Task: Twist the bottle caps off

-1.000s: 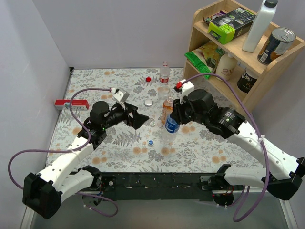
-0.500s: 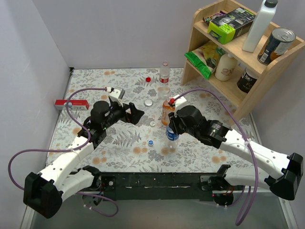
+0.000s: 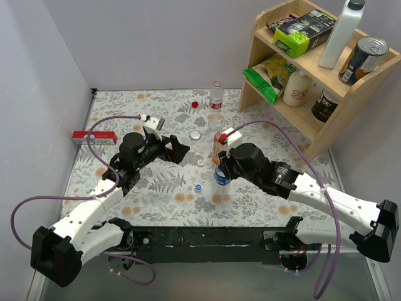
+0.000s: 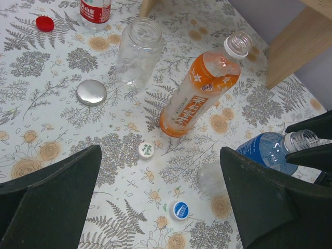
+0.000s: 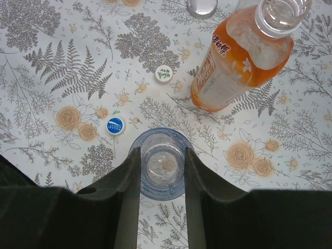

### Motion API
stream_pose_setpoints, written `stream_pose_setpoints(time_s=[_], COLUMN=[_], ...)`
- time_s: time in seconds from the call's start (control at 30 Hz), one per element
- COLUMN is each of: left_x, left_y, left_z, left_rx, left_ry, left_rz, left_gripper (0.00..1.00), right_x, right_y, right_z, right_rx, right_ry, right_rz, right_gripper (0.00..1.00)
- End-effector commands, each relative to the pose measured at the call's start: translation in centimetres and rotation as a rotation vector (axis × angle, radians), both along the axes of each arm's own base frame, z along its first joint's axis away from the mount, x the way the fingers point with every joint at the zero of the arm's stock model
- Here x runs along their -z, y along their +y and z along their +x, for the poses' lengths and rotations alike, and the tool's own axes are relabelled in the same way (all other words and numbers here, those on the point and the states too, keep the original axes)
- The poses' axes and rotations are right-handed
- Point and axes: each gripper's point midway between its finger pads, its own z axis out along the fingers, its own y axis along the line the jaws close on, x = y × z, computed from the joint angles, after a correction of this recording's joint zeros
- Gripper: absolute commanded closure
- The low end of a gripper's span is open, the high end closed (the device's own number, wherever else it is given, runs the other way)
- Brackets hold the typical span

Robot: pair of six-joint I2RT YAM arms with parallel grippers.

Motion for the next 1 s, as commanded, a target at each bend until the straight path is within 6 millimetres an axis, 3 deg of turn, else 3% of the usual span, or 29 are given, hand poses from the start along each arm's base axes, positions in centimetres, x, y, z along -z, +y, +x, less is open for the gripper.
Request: stream_pose_setpoints(time_s=[0.0,0.13,0.3,0.57,0.67,0.83,0.97], left_x=[-2.0,-2.0,-2.0,-2.1,-2.1,-2.3,-2.5], left_y=[-0.1,-0.1,0.0,-0.1,-0.1,0.2,2.0], left_z=[0.1,0.0,0.0,-0.1,-0.2,0.2,2.1], left_rx=[0.009,0.011,0.011,0.015,0.014,-0.021,-0.142], left_ry=[-0.051,-0.054,-0.054,-0.058,-0.058,-0.043,-0.013], left_rz=[-0.011,-0.009,-0.009,-0.008,-0.010,-0.029,-0.061], left_gripper=[0.02,0.02,0.02,0.02,0.02,0.02,0.02], right_x=[-1.2,-1.7,-2.1,-3.2,-3.8,-6.4,-8.5], right_y=[0.9,0.9,1.1,1.3,1.2,0.5,-0.5], right_z=[0.0,0.0,-0.1,0.0,0.2,0.7,2.3], right_rx=[-0.016,-0.014,-0.016,-0.018,-0.004,0.043,0.088], right_ry=[-0.037,-0.038,-0.036,-0.049,-0.056,-0.108,-0.147], right_rz=[0.018,0.012,0.021,0.049,0.059,0.117,0.172], right_gripper=[0.84,0.55,0.36,0.30,0.23,0.20,0.19])
